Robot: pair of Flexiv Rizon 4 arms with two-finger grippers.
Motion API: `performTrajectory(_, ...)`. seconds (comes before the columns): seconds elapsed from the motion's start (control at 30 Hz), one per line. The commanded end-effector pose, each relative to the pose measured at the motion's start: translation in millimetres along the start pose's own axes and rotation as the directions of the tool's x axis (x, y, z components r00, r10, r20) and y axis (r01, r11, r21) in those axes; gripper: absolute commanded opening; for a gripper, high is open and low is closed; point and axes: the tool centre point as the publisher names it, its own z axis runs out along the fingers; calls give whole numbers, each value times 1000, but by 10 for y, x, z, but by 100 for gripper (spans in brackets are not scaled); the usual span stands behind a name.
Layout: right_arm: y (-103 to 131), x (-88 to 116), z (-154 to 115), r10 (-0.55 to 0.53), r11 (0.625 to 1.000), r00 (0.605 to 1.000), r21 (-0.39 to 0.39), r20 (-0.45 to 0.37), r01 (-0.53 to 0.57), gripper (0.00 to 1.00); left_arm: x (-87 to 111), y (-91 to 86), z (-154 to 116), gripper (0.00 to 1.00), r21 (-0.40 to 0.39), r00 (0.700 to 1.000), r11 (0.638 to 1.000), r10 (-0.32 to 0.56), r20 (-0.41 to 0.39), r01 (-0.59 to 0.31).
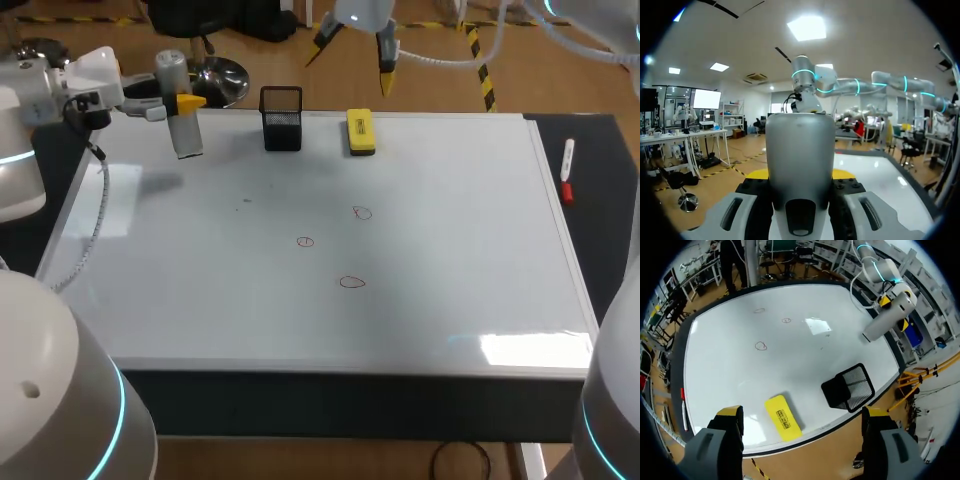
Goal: Pick up the inspection probe, press it on each red-marked spot on the whiteboard one by one, put down the probe, pick up the eraser, and wipe off all the red marks.
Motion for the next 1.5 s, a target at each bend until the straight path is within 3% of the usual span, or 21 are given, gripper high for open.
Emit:
performTrajectory(0.03,47,-21,22,-37,999,980,12,-194,40,100,11,-8,2,0,1,1000,1000,2,4,-2)
performTrajectory(0.27,48,54,100,-94,994,964,30,-250,105,100,11,-8,2,0,1,1000,1000,2,4,-2)
performTrajectory(0.77,32,287,275,-220,967,937,64,-271,246,100,11,-8,2,0,1,1000,1000,2,4,-2)
performTrajectory(1.0,-18,366,331,-259,949,940,123,-220,291,100,11,-8,2,0,1,1000,1000,2,4,-2)
performTrajectory(1.5,-199,604,452,-258,950,949,130,-179,283,100,11,-8,2,0,1,1000,1000,2,4,-2)
